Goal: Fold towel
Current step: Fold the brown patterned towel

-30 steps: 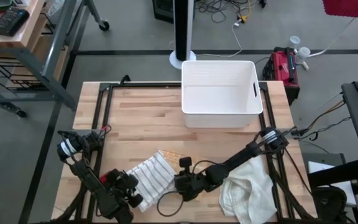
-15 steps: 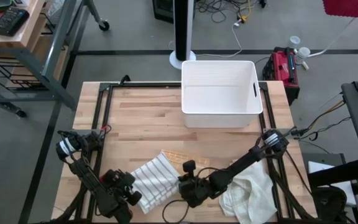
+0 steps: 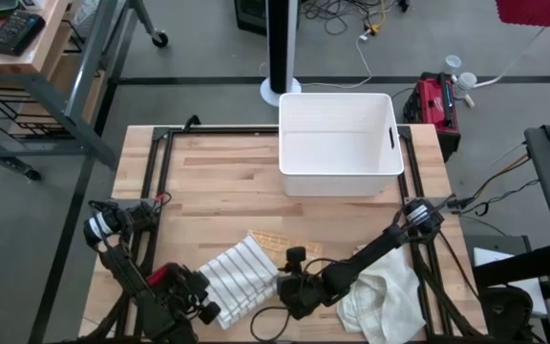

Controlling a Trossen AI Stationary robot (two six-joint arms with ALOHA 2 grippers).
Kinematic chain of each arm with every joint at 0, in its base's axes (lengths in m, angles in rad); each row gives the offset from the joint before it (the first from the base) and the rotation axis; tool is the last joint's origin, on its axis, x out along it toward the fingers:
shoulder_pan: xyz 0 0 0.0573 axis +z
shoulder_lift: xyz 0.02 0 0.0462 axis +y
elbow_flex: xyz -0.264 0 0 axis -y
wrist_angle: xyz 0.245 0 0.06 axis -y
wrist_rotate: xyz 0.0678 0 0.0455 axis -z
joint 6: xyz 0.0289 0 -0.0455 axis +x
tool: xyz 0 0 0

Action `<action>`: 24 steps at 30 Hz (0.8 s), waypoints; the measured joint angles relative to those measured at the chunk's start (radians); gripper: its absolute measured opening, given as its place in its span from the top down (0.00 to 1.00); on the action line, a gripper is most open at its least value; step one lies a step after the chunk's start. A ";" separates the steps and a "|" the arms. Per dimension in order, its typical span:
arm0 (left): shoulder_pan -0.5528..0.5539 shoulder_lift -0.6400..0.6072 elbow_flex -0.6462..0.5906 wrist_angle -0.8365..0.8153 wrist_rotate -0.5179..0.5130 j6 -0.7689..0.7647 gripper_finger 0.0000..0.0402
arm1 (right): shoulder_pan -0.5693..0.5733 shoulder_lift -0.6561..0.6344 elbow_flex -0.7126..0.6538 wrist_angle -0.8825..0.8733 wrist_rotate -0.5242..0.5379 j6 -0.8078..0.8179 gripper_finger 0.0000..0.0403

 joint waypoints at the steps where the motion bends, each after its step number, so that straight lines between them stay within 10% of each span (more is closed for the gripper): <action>1: 0.000 0.000 0.005 0.000 -0.008 0.004 0.95 | 0.000 -0.002 0.000 -0.004 0.000 0.006 0.59; 17: 0.031 -0.005 0.099 -0.087 -0.128 0.039 0.95 | -0.055 -0.157 -0.058 0.016 -0.017 0.000 0.41; 24: 0.115 -0.008 0.090 -0.088 0.015 0.053 0.95 | -0.191 -0.142 -0.096 0.188 -0.308 0.097 0.43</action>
